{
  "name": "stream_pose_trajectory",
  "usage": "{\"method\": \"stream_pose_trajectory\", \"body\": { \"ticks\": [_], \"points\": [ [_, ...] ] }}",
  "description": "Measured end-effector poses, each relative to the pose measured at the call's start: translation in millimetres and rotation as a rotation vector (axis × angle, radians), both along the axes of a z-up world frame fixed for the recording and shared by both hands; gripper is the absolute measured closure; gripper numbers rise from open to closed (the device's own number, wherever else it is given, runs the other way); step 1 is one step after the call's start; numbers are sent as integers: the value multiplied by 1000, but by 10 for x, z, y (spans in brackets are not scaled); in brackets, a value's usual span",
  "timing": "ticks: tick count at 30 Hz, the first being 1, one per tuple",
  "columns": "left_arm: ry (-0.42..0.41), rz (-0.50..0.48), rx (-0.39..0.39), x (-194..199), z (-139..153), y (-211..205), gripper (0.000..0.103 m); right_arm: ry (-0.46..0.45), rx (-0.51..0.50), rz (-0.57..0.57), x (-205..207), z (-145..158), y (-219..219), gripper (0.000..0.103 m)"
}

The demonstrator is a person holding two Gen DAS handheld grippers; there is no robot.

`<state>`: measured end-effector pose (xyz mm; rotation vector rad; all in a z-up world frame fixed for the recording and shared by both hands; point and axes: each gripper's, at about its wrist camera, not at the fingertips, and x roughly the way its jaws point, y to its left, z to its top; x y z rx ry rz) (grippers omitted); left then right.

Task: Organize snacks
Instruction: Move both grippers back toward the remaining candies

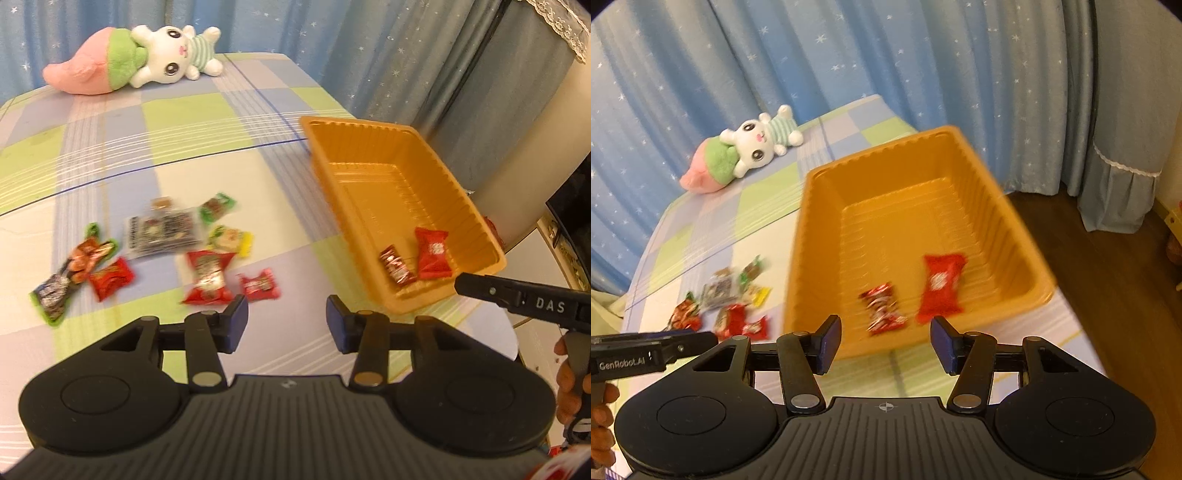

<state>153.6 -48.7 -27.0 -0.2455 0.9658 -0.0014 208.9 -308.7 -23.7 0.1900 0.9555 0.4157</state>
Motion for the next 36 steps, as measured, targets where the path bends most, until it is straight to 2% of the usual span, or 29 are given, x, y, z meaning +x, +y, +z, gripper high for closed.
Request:
{"method": "stream_pose_trajectory", "body": {
  "ticks": [16, 25, 36],
  "points": [
    [6, 44, 30, -567, -38, 934, 60, 21, 14, 63, -472, -52, 981, 49],
    [10, 95, 44, -718, -70, 1324, 60, 34, 7, 101, -498, -189, 1396, 49],
    [9, 172, 51, -801, -107, 1651, 60, 0, -8, 164, -346, -285, 1829, 49]
  ]
}}
